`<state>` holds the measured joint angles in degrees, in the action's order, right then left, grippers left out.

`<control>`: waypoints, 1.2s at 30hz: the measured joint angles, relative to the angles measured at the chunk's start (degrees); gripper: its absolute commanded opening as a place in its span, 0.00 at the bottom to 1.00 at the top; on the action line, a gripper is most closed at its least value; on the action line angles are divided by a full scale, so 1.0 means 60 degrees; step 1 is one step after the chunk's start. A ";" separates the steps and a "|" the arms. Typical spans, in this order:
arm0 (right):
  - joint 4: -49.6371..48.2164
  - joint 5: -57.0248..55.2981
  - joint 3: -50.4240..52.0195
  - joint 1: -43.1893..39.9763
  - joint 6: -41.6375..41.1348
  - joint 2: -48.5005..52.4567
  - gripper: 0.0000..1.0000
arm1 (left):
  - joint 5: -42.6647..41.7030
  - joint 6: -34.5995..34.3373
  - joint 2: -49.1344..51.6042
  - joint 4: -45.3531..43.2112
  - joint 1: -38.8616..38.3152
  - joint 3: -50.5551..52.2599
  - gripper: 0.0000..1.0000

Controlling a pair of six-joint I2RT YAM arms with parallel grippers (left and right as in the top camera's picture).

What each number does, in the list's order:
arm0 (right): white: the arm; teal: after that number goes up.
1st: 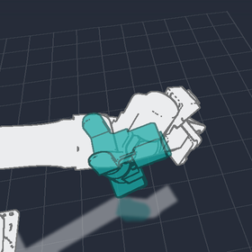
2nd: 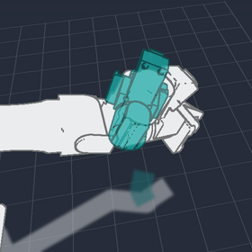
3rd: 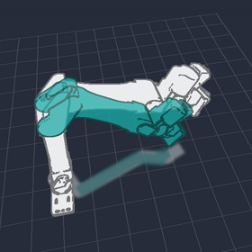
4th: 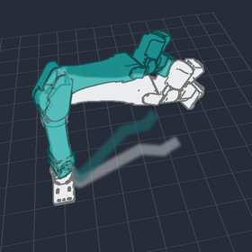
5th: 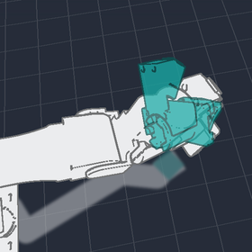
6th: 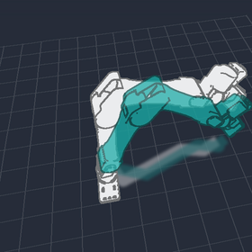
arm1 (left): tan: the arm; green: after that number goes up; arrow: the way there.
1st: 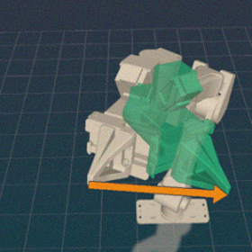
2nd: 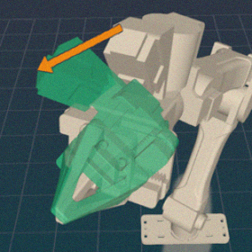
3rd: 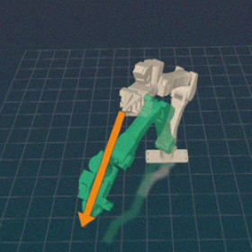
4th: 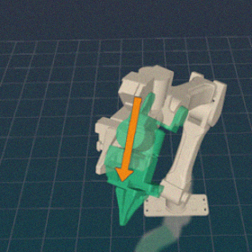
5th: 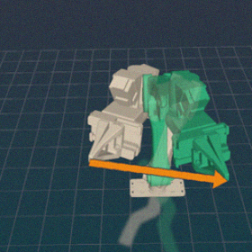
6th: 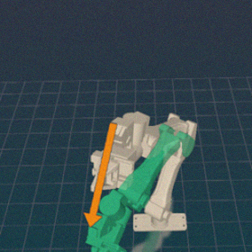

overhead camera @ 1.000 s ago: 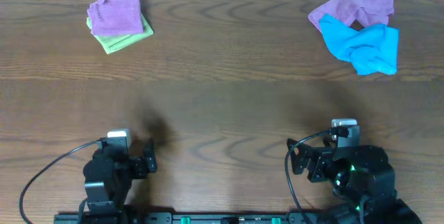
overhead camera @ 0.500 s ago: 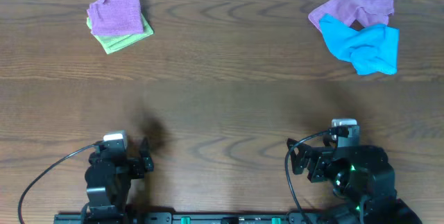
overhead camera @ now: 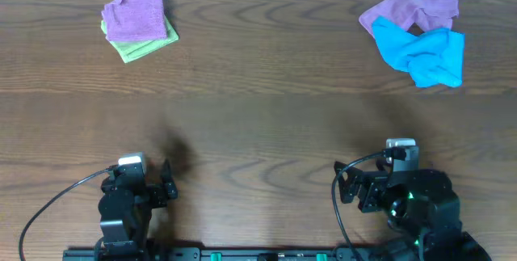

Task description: Fold the cloth

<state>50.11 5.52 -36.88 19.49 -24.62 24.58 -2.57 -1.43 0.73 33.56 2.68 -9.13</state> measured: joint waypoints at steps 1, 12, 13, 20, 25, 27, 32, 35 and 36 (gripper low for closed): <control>0.0004 0.0000 0.0000 0.0000 0.0000 0.0000 0.99 | 0.0000 0.0000 0.0000 0.0000 0.0000 0.0000 0.95; 0.0047 0.0000 0.0000 0.0000 0.0004 0.0000 0.99 | 0.0000 0.0000 0.0000 0.0000 0.0000 0.0000 0.95; 0.0131 0.0000 0.0000 0.0000 0.0004 0.0000 0.99 | 0.0000 0.0000 0.0000 0.0000 0.0000 0.0000 0.95; 0.0601 -0.0127 0.0000 -0.0051 0.0018 0.0000 0.99 | 0.0000 0.0000 0.0000 0.0000 0.0000 0.0000 0.95; 0.0426 -0.0943 0.0120 -0.0648 0.0514 -0.0007 0.99 | 0.0000 0.0000 0.0000 0.0000 0.0000 0.0000 0.95; 0.0182 -0.1173 0.0408 -0.1002 0.1016 -0.0102 0.99 | 0.0000 0.0000 0.0000 0.0000 0.0000 0.0000 0.95; -0.0535 -0.1428 0.1577 -0.2011 0.2324 -0.1038 0.99 | 0.0004 0.0000 0.0000 0.0000 0.0000 0.0000 0.95; -0.0831 -0.1494 0.2295 -0.2517 0.2772 -0.1719 0.99 | 0.0000 0.0000 0.0000 0.0000 0.0000 0.0000 0.95; -0.0933 -0.1497 0.2532 -0.2652 0.2918 -0.1923 0.99 | 0.0004 0.0000 0.0000 0.0000 0.0000 0.0000 0.95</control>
<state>44.51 -3.46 -21.69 3.57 -7.11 13.04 -2.55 -1.43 0.73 33.56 2.68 -9.13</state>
